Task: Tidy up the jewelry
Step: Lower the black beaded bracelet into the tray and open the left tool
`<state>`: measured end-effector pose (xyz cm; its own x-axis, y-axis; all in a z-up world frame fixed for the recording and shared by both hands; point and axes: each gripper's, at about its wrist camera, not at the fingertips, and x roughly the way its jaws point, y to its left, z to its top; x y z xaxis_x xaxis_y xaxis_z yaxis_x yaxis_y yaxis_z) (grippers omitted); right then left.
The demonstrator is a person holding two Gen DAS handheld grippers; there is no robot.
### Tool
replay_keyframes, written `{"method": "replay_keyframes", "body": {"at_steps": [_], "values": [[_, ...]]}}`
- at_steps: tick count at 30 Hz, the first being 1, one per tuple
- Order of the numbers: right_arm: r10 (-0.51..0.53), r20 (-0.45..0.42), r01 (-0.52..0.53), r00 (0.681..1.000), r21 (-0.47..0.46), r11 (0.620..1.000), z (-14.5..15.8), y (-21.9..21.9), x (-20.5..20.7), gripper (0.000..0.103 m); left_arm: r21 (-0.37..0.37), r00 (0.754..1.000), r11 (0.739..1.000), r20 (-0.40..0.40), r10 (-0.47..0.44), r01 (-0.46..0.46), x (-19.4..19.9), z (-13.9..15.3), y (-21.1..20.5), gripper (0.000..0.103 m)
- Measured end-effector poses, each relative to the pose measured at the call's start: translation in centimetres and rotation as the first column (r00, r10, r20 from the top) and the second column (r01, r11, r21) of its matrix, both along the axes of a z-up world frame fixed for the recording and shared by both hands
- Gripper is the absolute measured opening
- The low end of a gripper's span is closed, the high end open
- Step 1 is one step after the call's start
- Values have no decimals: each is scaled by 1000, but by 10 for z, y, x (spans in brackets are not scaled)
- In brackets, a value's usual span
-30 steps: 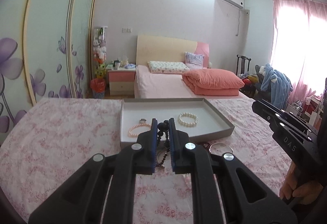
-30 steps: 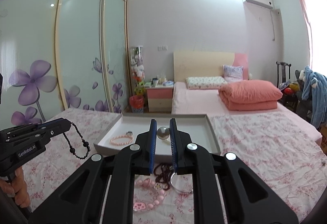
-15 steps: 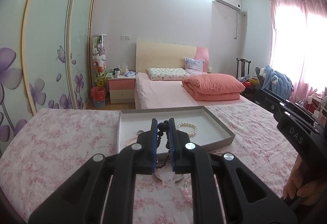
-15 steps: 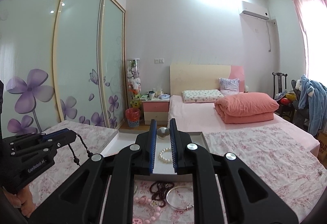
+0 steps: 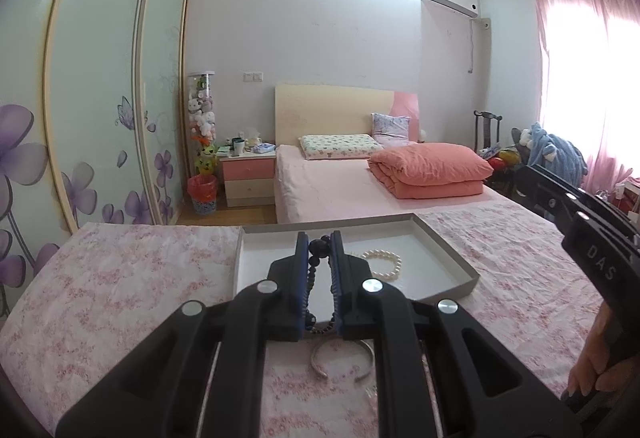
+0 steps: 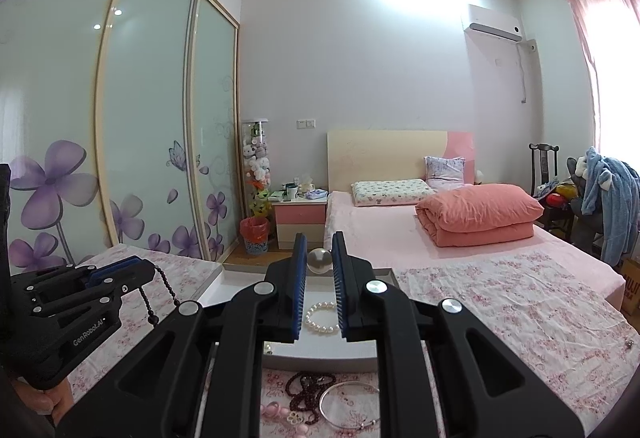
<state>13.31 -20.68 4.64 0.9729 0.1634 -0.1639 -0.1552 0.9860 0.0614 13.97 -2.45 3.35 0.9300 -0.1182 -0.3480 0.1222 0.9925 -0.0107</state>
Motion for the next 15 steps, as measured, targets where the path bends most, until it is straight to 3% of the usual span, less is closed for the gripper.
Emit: {"method": "replay_keyframes", "body": {"at_steps": [15], "values": [[16,-139,-14,990,18,1000,-27,4,81,14,43,995,996,-67,78,-76,80,-24,-10,12]]}}
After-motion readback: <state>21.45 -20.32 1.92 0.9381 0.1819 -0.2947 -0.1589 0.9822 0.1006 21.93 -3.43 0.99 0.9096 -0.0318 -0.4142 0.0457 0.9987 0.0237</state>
